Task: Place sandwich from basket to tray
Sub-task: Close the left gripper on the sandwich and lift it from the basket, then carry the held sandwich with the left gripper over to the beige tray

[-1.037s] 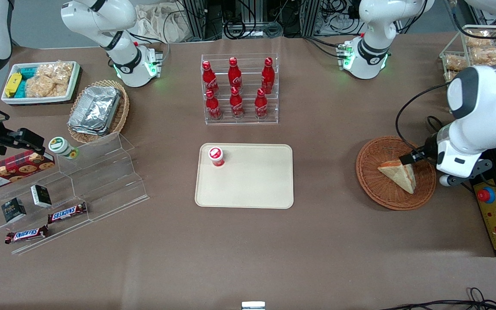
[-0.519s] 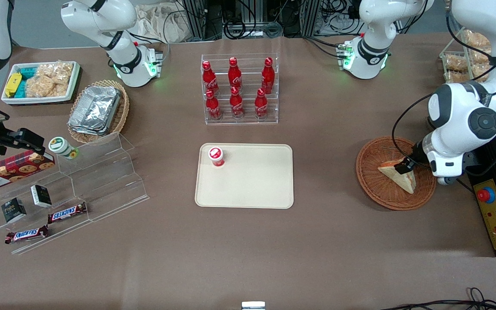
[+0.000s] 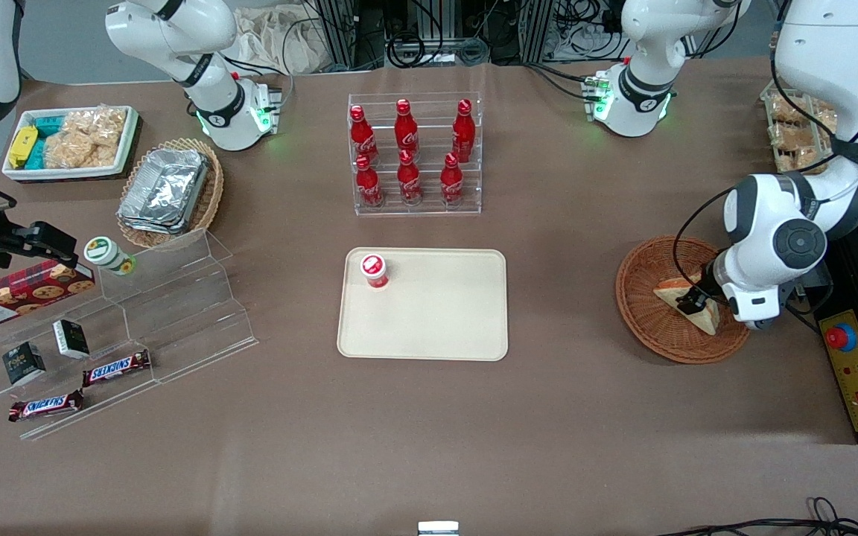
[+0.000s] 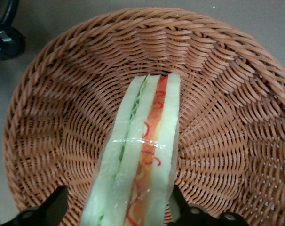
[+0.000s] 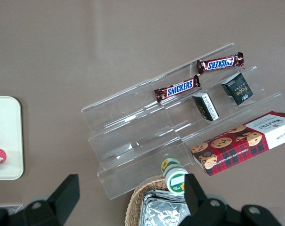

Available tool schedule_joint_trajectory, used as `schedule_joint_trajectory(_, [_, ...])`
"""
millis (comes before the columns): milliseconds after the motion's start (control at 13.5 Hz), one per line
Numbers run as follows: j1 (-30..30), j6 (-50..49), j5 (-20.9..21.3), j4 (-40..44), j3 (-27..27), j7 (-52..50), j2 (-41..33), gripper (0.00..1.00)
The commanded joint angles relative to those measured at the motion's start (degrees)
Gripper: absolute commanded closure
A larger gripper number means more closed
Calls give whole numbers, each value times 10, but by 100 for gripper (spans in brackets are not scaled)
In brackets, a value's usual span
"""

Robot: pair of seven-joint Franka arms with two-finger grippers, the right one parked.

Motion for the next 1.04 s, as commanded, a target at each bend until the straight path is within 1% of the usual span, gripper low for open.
schedule_joint_trajectory(0, [4, -3, 11, 22, -4, -41, 3, 100])
schedule_joint_trajectory(222, [0, -23, 8, 63, -7, -51, 1, 100])
schedule_joint_trajectory(444, [-15, -132, 1, 147, -10, -44, 4, 100])
schedule_joint_trajectory(519, [-17, -178, -1, 185, -21, -41, 4, 100])
schedule_joint_trajectory(593, [-16, -214, -3, 219, -44, -26, 6, 100])
schedule_joint_trajectory(815, [-17, -294, -46, 282, -108, 58, 1, 100])
schedule_joint_trajectory(963, [-19, -354, -52, 341, -170, 86, 5, 100])
